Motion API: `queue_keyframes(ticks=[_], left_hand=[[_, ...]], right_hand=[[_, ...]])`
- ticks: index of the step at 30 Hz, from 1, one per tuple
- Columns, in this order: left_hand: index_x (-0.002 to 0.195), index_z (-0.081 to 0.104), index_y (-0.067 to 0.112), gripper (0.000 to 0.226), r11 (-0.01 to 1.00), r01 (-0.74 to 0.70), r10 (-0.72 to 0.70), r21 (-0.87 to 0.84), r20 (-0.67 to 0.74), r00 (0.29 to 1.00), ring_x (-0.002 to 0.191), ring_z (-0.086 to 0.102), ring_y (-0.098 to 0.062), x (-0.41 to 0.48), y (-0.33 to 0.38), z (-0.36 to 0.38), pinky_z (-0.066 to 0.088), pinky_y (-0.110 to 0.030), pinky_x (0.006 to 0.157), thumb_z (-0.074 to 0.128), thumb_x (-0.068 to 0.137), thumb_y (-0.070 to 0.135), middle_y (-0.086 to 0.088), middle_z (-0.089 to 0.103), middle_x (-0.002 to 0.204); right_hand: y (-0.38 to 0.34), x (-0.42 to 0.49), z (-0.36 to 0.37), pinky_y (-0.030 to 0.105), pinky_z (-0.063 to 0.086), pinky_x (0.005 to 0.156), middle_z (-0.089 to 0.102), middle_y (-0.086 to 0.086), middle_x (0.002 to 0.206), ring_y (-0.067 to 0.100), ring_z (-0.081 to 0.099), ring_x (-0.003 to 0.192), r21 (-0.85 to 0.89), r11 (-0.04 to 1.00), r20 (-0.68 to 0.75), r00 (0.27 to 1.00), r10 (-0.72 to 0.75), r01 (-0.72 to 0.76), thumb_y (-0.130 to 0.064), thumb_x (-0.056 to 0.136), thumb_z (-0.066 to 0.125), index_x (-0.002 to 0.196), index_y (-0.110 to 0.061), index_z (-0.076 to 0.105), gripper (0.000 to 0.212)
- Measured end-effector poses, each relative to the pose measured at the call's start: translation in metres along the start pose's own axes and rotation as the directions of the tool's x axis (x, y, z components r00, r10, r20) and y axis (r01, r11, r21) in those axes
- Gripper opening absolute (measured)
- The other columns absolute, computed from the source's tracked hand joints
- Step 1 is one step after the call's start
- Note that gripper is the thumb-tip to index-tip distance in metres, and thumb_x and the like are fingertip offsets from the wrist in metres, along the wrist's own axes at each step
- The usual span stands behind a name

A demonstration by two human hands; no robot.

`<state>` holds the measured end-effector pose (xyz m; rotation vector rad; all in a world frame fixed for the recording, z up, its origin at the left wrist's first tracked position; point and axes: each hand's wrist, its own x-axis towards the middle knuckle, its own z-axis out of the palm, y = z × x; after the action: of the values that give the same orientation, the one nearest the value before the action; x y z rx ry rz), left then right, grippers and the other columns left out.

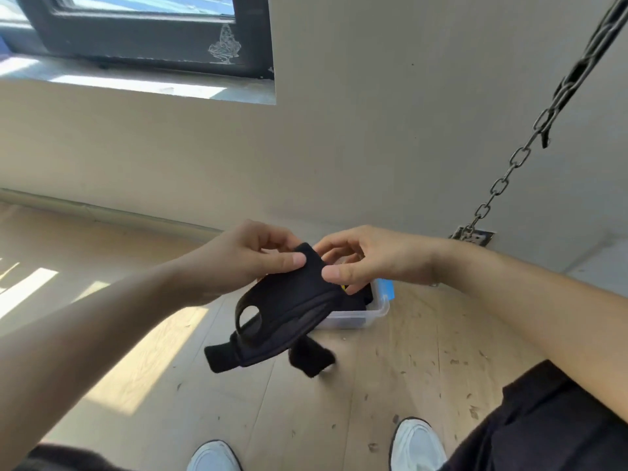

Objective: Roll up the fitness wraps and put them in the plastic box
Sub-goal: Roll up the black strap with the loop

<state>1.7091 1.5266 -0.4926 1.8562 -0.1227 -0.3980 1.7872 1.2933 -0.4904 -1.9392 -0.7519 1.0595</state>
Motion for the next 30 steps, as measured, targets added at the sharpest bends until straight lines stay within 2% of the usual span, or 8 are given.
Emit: queue_keyframes(ticks=[4,8,11,14,20,26,28,30], left_hand=[[0.107,0.071,0.003,0.020,0.995,-0.024,0.006,-0.093,-0.194,0.981,0.081,0.071,-0.022,-0.001,0.004,0.005,0.057,-0.026,0.067,0.062,0.099,0.019,-0.012,0.077,0.094],[0.114,0.070,0.008,0.020,1.000,-0.002,-0.002,-0.030,-0.157,0.988,0.089,0.072,-0.027,-0.003,0.004,-0.002,0.056,-0.037,0.080,0.068,0.095,0.016,-0.019,0.075,0.101],[0.104,0.074,0.010,0.013,0.995,0.034,-0.024,0.097,-0.103,0.994,0.082,0.071,-0.018,-0.006,0.000,-0.009,0.053,-0.024,0.073,0.074,0.091,0.009,-0.011,0.077,0.093],[0.095,0.075,0.013,0.005,0.984,0.036,-0.009,0.172,-0.159,0.987,0.080,0.074,-0.021,-0.006,0.001,-0.009,0.055,-0.023,0.067,0.074,0.091,0.010,-0.009,0.078,0.086],[0.097,0.073,0.010,0.008,0.995,-0.077,0.091,0.063,-0.253,0.963,0.075,0.072,-0.018,-0.004,0.010,-0.006,0.055,-0.024,0.062,0.068,0.095,0.004,-0.011,0.077,0.085],[0.098,0.073,0.009,0.006,0.997,-0.082,0.073,-0.009,-0.372,0.925,0.073,0.074,-0.018,-0.003,0.011,0.006,0.055,-0.023,0.061,0.068,0.096,0.006,-0.012,0.077,0.085],[0.097,0.074,0.011,0.009,0.994,-0.100,0.071,-0.045,-0.430,0.900,0.073,0.075,-0.022,-0.002,0.011,0.008,0.055,-0.024,0.061,0.067,0.096,0.006,-0.009,0.078,0.083],[0.097,0.074,0.012,0.009,0.991,-0.122,0.080,-0.060,-0.475,0.877,0.072,0.075,-0.022,-0.001,0.012,0.009,0.055,-0.023,0.061,0.068,0.096,0.006,-0.008,0.078,0.084]], right_hand=[[-0.002,0.009,0.018,0.026,0.059,0.078,0.069,0.004,0.110,0.009,0.072,0.089,0.125,0.989,-0.216,0.975,-0.049,0.077,-0.021,0.086,0.080,0.119,-0.018,0.064,0.037],[-0.003,0.015,0.012,0.026,0.059,0.069,0.071,0.018,0.111,0.016,0.074,0.085,0.286,0.948,-0.353,0.935,-0.032,0.140,-0.002,0.088,0.074,0.120,-0.006,0.059,0.036],[-0.002,0.018,0.001,0.034,0.060,0.075,0.073,0.013,0.103,0.022,0.073,0.085,0.352,0.925,-0.415,0.910,0.015,0.145,-0.010,0.092,0.072,0.121,-0.005,0.059,0.033],[-0.001,0.019,-0.007,0.036,0.058,0.080,0.073,0.010,0.097,0.021,0.070,0.083,0.324,0.937,-0.451,0.892,0.034,0.128,-0.022,0.096,0.067,0.120,-0.004,0.061,0.030],[-0.002,0.017,-0.003,0.037,0.050,0.101,0.072,-0.003,0.114,0.010,0.066,0.106,0.153,0.981,-0.407,0.912,-0.044,0.116,-0.059,0.090,0.061,0.117,-0.024,0.068,0.045],[-0.004,0.012,0.000,0.031,0.056,0.093,0.066,0.000,0.128,0.017,0.069,0.111,0.178,0.956,-0.286,0.941,-0.179,0.235,-0.038,0.075,0.079,0.130,-0.022,0.060,0.061],[-0.004,0.011,0.003,0.031,0.058,0.091,0.065,-0.005,0.125,0.018,0.071,0.106,0.133,0.961,-0.337,0.923,-0.188,0.244,-0.037,0.071,0.083,0.128,-0.026,0.061,0.062],[-0.005,0.012,0.006,0.037,0.060,0.090,0.068,0.001,0.117,0.022,0.073,0.098,0.105,0.957,-0.421,0.884,-0.203,0.270,-0.027,0.077,0.084,0.120,-0.022,0.064,0.047]])
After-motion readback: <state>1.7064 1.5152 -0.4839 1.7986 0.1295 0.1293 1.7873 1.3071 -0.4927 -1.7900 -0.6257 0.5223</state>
